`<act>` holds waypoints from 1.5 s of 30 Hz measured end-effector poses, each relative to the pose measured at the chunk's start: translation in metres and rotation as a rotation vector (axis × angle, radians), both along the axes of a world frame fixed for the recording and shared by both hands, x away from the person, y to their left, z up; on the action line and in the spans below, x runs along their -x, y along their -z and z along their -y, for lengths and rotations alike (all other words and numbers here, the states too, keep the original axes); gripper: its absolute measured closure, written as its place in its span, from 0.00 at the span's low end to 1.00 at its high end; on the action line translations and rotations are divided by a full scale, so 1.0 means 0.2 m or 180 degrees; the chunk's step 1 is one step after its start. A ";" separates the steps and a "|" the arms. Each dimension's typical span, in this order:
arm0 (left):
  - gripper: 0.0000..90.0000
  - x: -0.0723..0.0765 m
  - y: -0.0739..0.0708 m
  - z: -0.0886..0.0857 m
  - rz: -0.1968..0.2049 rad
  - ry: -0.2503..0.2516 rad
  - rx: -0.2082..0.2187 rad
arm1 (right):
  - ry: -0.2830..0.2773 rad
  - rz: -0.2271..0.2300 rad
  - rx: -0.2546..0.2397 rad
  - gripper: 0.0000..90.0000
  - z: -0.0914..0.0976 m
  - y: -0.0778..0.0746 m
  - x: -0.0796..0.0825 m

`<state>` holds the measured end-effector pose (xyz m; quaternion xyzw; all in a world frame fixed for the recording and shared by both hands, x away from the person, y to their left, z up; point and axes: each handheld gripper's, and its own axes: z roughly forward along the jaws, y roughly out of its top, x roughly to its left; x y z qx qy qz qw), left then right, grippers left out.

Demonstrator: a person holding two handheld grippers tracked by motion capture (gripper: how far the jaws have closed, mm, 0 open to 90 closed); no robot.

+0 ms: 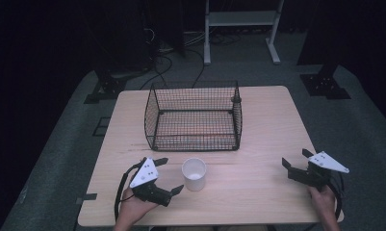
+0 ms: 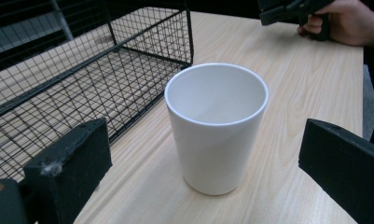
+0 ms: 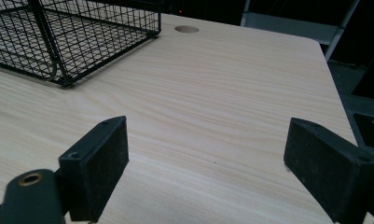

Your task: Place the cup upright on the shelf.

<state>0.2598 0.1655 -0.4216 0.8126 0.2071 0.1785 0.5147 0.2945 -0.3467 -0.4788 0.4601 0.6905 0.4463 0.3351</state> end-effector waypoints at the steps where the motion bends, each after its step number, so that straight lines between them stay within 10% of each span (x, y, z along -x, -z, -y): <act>1: 0.02 -0.01 0.00 0.02 -0.0020 0.0026 -0.0026 | 0.0000 -0.0001 -0.0001 0.15 0.00 0.00 0.00; 45: 0.02 -0.15 0.10 0.25 -0.0370 0.0218 -0.0460 | -0.0029 0.0028 0.0026 0.15 0.00 0.00 0.00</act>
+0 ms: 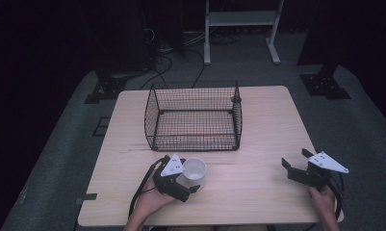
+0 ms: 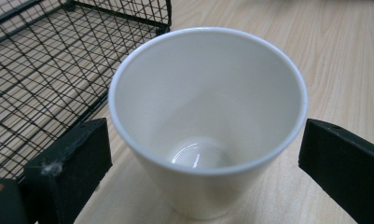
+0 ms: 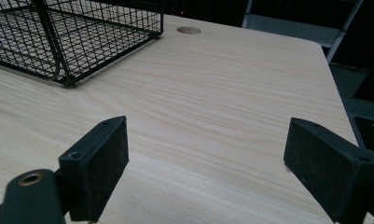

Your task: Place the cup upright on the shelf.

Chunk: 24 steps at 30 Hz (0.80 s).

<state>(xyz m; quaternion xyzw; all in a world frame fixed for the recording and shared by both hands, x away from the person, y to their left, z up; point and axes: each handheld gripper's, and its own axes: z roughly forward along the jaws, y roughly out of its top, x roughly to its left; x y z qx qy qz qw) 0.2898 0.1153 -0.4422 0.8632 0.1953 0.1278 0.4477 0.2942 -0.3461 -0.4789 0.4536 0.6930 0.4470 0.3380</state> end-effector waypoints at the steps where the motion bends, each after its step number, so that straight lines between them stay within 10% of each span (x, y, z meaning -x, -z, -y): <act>1: 0.02 -0.01 0.00 0.01 -0.0007 0.0001 -0.0032 | 0.0000 0.0000 0.0001 0.15 0.00 0.00 0.00; 24: 0.23 -0.05 -0.01 0.06 -0.0065 0.0131 -0.0186 | 0.0006 0.0007 -0.0015 0.15 0.00 0.00 0.00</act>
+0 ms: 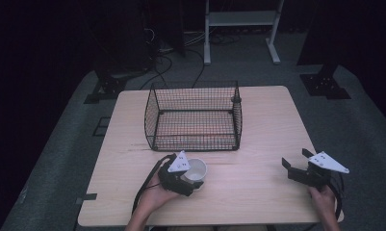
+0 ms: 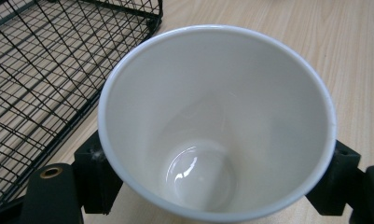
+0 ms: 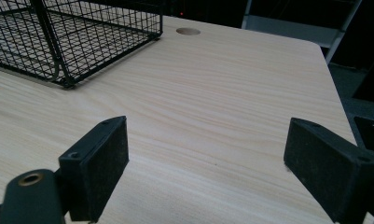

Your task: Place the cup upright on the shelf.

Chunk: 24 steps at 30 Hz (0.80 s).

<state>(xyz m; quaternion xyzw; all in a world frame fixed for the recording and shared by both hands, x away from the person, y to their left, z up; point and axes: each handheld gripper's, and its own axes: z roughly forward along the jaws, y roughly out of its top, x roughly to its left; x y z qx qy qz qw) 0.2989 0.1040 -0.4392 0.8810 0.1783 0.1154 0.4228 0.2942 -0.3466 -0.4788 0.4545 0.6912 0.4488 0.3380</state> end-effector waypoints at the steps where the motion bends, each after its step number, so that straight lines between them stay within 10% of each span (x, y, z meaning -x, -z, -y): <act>1: 0.23 0.00 -0.02 0.00 0.0011 0.0015 0.0035 | -0.0001 0.0001 0.0000 0.15 0.00 0.00 0.00; 24: 0.23 -0.07 -0.20 -0.03 0.0080 0.0121 0.0180 | -0.0002 -0.0003 -0.0010 0.15 0.00 0.00 0.00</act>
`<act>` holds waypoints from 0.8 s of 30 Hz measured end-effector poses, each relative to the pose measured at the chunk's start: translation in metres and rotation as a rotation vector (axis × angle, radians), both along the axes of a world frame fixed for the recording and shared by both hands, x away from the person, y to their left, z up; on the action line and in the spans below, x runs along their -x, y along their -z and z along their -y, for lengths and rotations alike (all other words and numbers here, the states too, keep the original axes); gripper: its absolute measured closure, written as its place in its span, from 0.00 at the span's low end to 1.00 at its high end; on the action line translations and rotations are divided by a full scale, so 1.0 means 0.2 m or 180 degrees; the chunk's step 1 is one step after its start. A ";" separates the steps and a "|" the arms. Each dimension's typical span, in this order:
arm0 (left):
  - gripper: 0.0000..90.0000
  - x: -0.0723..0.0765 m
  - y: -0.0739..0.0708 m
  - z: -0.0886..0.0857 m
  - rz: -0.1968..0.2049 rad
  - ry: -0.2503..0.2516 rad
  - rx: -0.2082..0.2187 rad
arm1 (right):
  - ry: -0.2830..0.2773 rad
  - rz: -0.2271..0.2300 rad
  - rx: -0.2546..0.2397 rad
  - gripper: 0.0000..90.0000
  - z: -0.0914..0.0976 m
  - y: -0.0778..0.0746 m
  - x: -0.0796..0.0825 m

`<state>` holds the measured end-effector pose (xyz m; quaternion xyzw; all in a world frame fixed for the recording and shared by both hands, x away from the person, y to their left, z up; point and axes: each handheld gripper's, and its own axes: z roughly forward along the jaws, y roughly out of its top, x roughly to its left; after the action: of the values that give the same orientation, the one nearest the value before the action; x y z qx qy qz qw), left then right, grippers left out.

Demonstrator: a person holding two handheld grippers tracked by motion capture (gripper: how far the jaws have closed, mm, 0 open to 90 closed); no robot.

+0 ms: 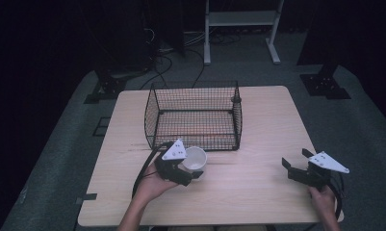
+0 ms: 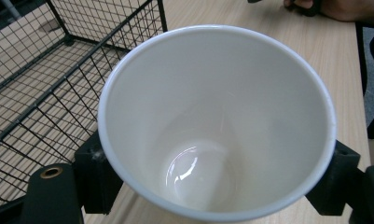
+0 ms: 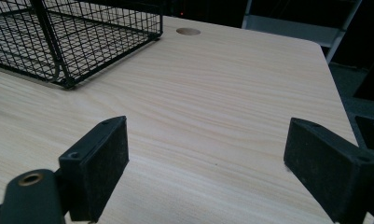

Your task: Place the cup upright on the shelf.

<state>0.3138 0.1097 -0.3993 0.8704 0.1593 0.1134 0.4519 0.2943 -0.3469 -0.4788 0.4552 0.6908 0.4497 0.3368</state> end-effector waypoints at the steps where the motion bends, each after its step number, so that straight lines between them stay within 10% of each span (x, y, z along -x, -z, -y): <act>1: 0.23 0.00 0.00 0.00 0.0000 0.0000 0.0000 | 0.0002 0.0000 -0.0001 0.15 0.00 0.00 0.00; 24: 0.23 -0.10 -0.14 0.01 -0.0027 0.0145 -0.0064 | 0.0008 -0.0012 -0.0029 0.15 0.00 0.00 0.00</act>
<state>0.3344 0.1073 -0.3709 0.8787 0.1403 0.1010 0.4449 0.2946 -0.3473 -0.4788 0.4585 0.6887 0.4515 0.3340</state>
